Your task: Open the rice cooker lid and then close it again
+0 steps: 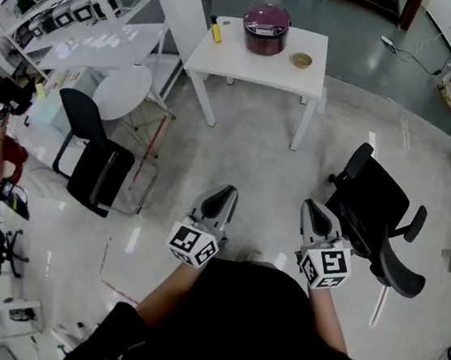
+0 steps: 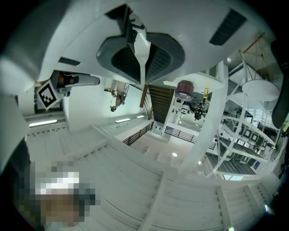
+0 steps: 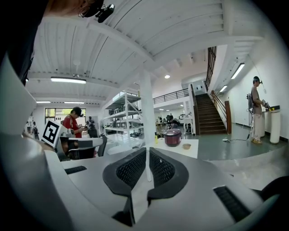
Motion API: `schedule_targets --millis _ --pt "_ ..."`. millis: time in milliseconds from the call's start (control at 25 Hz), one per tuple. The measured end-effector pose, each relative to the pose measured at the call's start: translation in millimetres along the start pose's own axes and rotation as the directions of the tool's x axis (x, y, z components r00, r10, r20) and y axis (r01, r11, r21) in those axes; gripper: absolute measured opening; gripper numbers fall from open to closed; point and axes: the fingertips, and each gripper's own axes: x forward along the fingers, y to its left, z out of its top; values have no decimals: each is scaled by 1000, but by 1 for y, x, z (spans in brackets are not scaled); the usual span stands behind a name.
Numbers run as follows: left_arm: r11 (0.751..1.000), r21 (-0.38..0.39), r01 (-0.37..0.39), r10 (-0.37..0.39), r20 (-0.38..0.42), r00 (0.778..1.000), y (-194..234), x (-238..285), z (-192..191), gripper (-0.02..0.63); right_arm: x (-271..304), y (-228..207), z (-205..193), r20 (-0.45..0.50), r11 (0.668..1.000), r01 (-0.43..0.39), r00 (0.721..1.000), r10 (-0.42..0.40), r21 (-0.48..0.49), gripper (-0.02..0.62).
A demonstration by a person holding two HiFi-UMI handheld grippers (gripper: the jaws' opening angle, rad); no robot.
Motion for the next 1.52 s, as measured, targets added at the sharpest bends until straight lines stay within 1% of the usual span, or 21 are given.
schedule_targets --millis 40,80,160,240,280,400,520,680,840,1040,1320,1520 --pt "1000 -4 0 0 -10 1000 1 0 -3 23 0 1 -2 -2 1000 -6 1000 6 4 36" --pt "1000 -7 -4 4 -25 1000 2 -1 -6 62 1 2 -3 -4 1000 -9 1000 9 9 105" --pt "1000 -7 -17 17 -54 998 4 -1 -12 144 1 2 -6 -12 1000 -4 1000 4 13 181" --pt "999 -11 -32 31 -71 997 8 -2 -18 208 1 -1 -11 -27 1000 12 1000 -11 11 220" --pt "999 -13 -38 37 -74 997 9 -3 -19 224 1 -3 -13 -33 1000 19 999 -18 12 227" --pt "999 -8 -52 52 -77 996 12 -4 -21 242 0 -7 -17 -49 1000 24 999 -23 17 229" --pt "999 -6 -51 51 -79 996 12 -1 -20 247 2 -8 -19 -64 1000 11 998 -10 20 229" --pt "999 -3 -42 41 -89 995 3 4 -23 249 1 -8 -24 -80 999 -12 997 14 30 229" --pt "999 -1 -54 54 -87 995 1 4 -21 249 3 -8 -25 -81 999 -25 996 28 38 229" --pt "998 6 -60 61 -113 992 1 7 -27 249 7 -12 -30 -83 998 -36 996 40 59 229" --pt "999 -3 -46 46 -130 990 15 24 -34 249 28 -15 -38 -105 997 -33 994 40 71 229" --pt "999 -25 -29 25 -135 991 36 54 -36 249 56 -25 -41 -126 997 -32 991 41 71 229"
